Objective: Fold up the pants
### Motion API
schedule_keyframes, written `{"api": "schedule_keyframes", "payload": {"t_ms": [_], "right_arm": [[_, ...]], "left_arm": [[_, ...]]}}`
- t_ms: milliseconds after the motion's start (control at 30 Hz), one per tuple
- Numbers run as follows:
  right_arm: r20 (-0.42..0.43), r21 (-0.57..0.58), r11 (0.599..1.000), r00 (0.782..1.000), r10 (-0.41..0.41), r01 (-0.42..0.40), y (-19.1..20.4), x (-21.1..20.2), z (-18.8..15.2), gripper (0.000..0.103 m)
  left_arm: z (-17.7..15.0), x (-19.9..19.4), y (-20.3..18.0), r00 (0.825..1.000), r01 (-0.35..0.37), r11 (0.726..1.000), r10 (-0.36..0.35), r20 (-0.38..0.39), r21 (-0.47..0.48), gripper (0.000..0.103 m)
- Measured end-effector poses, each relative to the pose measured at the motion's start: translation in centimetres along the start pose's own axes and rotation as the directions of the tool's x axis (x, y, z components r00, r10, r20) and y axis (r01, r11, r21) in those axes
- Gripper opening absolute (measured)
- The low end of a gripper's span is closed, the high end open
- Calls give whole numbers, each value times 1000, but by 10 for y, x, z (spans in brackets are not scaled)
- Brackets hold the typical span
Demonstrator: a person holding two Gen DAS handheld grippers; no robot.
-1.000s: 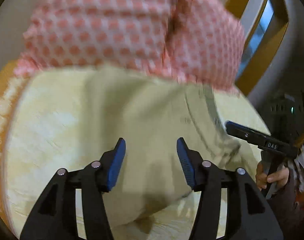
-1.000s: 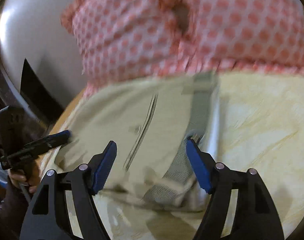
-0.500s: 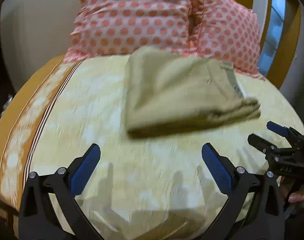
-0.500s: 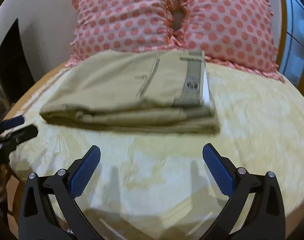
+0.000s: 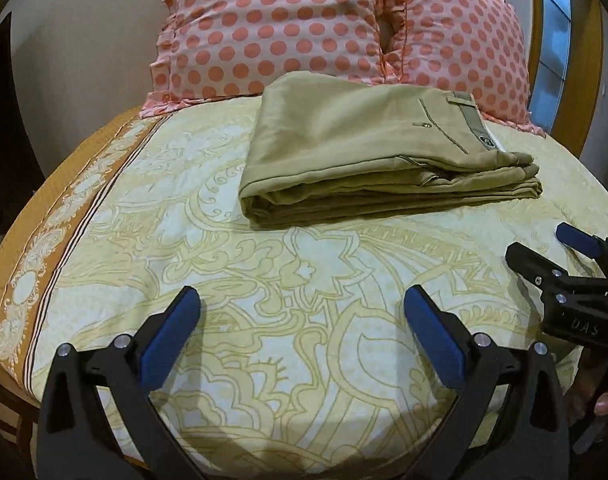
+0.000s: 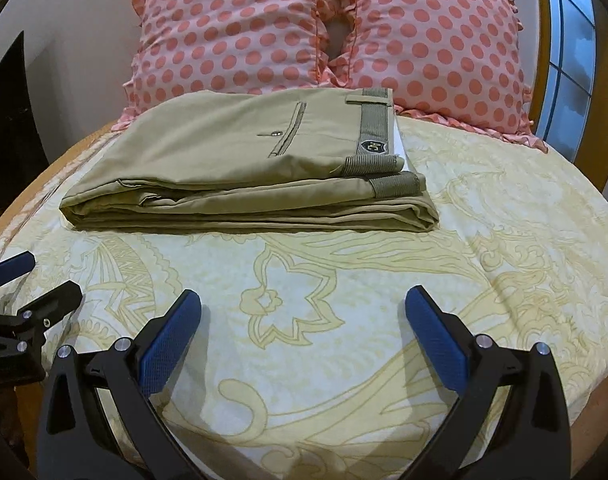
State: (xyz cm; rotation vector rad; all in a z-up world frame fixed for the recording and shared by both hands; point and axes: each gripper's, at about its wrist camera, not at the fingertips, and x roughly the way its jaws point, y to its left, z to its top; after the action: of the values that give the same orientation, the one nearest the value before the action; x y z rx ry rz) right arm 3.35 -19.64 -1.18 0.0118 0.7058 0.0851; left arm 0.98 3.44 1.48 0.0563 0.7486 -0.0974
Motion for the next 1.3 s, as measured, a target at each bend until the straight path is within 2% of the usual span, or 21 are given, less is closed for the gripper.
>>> {"api": "schedule_keyframes", "payload": {"t_ms": [367,1300], "right_arm": [[56,7,1000,998,-12,11,4,-1,-6,102],[58,3,1000,998,-7,7,3,-1,-6,102]], "left_arm": [[-1,0,0,999,-10,1000,10,30,-8,101],[-1,1,2,1000,-7,1000,7,30,-5,101]]}}
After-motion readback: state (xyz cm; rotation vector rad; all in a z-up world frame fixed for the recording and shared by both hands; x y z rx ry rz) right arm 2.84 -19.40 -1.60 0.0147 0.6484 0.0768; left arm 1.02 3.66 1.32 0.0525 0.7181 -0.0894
